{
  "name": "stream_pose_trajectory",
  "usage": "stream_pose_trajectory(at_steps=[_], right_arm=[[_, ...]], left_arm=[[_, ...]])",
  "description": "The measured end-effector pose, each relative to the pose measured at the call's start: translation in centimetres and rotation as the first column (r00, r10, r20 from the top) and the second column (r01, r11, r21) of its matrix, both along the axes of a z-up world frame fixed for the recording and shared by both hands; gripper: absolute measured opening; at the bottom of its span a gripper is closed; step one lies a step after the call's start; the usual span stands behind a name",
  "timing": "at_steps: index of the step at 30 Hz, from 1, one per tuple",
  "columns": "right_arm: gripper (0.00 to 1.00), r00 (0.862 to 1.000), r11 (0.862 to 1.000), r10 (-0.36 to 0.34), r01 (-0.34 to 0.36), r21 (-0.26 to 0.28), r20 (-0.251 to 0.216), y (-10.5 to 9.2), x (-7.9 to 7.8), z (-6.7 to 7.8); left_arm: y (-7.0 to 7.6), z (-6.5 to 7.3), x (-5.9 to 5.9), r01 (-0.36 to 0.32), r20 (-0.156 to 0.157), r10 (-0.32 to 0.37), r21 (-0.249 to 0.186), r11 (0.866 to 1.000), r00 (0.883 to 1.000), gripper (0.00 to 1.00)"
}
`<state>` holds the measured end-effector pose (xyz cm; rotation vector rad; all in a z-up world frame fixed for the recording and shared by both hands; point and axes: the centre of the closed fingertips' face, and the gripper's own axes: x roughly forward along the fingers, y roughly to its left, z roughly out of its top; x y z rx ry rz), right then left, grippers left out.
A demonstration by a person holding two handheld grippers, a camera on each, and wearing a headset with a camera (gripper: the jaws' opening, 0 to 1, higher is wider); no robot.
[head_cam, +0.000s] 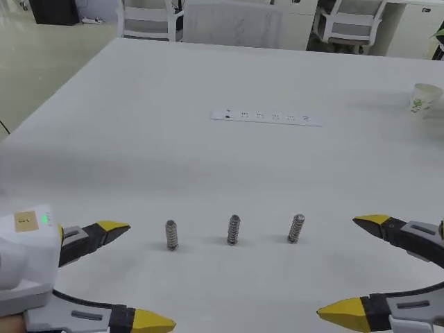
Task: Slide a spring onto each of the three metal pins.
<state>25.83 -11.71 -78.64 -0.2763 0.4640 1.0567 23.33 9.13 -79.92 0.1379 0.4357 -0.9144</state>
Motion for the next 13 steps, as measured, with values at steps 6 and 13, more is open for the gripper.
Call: stream_pose_trajectory(at_steps=[6, 13], right_arm=[[0.99, 1.0, 1.0, -0.003, 0.003, -0.014, -0.001, -0.5, 0.08, 0.1], [0.99, 1.0, 1.0, -0.013, 0.013, -0.018, 0.006, -0.82, 0.56, 0.5]], left_arm=[[0.0, 0.01, 0.2, -0.001, 0.001, 0.001, 0.001, 1.0, 1.0, 0.94], [0.02, 0.22, 0.41, -0.001, 0.004, 0.001, 0.002, 1.0, 1.0, 0.94]])
